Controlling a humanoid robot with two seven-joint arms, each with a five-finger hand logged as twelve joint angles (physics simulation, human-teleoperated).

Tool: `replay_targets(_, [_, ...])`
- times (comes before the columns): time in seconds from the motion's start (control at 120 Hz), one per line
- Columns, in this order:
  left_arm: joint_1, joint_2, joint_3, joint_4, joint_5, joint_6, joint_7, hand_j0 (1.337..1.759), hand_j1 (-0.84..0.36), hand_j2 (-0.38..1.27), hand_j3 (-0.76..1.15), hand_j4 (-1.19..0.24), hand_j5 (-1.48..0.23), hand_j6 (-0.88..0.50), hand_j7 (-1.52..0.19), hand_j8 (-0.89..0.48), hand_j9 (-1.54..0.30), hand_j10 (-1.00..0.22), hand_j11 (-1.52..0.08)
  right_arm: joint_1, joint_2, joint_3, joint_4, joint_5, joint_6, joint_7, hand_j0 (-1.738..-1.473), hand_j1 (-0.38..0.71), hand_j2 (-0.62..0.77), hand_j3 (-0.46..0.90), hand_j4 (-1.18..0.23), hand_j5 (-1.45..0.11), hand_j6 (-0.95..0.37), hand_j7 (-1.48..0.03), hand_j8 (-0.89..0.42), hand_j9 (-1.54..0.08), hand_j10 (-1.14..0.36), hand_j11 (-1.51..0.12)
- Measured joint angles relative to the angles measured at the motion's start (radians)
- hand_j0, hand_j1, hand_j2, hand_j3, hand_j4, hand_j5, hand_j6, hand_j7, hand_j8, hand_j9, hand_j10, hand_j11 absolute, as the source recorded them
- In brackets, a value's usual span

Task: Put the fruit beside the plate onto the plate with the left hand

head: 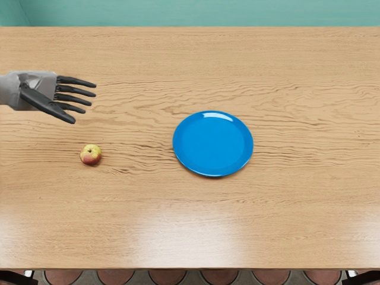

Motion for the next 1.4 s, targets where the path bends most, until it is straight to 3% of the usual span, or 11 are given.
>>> replay_targets(0.533, [-0.055, 0.029, 0.006, -0.017, 0.125, 0.000, 0.016, 1.658, 0.05, 0.05, 0.00, -0.25, -0.32, -0.25, -0.32, -0.25, -0.32, -0.25, -0.32, -0.045, 0.000, -0.008, 0.000, -0.002, 0.000, 0.003, -1.658, -0.30, -0.01, 0.00, -0.04, -0.05, -0.04, -0.05, -0.04, -0.05, -0.04, -0.05])
replay_targets(0.617, [-0.221, 0.131, 0.094, -0.148, 0.140, 0.000, 0.022, 1.658, 0.05, 0.05, 0.00, -0.25, -0.32, -0.25, -0.32, -0.25, -0.32, -0.25, -0.32, -0.045, 0.000, -0.008, 0.000, -0.002, 0.000, 0.003, -1.658, -0.30, -0.01, 0.00, -0.04, -0.05, -0.04, -0.05, -0.04, -0.05, -0.04, -0.05])
replay_targets(0.833, [-0.571, 0.147, 0.526, -0.364, 0.145, 0.002, 0.021, 1.658, 0.05, 0.05, 0.00, -0.25, -0.32, -0.25, -0.32, -0.25, -0.32, -0.25, -0.32, -0.046, 0.000, -0.008, 0.000, -0.002, 0.000, 0.003, -1.658, -0.30, -0.01, 0.00, -0.04, -0.05, -0.04, -0.05, -0.04, -0.05, -0.04, -0.05])
replay_targets(0.958, [-0.600, 0.148, 0.689, -0.433, 0.145, 0.036, 0.021, 1.658, 0.05, 0.05, 0.00, -0.25, -0.33, -0.25, -0.33, -0.25, -0.33, -0.25, -0.33, -0.046, 0.000, -0.008, 0.000, -0.002, 0.000, 0.003, -1.658, -0.30, -0.01, 0.00, -0.04, -0.05, -0.04, -0.05, -0.04, -0.05, -0.04, -0.05])
replay_targets(1.108, [-0.609, 0.150, 0.771, -0.474, 0.146, 0.128, 0.022, 1.658, 0.04, 0.05, 0.00, -0.26, -0.33, -0.26, -0.33, -0.26, -0.33, -0.26, -0.33, -0.046, 0.000, -0.008, 0.000, -0.002, 0.000, 0.003, -1.658, -0.30, -0.01, 0.00, -0.04, -0.05, -0.04, -0.05, -0.04, -0.05, -0.04, -0.05])
replay_targets(1.308, [-0.792, 0.142, 0.898, -0.514, 0.147, 0.304, 0.024, 1.658, 0.04, 0.05, 0.00, -0.26, -0.33, -0.26, -0.33, -0.26, -0.33, -0.26, -0.33, -0.046, 0.000, -0.008, 0.000, -0.002, 0.000, 0.003, -1.658, -0.30, -0.01, 0.00, -0.04, -0.05, -0.04, -0.05, -0.04, -0.05, -0.04, -0.05])
replay_targets(1.4, [-0.842, 0.122, 0.987, -0.534, 0.148, 0.413, 0.024, 1.658, 0.04, 0.05, 0.00, -0.26, -0.33, -0.26, -0.33, -0.26, -0.33, -0.26, -0.33, -0.046, 0.000, -0.008, 0.000, -0.002, 0.000, 0.003, -1.658, -0.30, -0.01, 0.00, -0.04, -0.05, -0.04, -0.05, -0.04, -0.05, -0.04, -0.05])
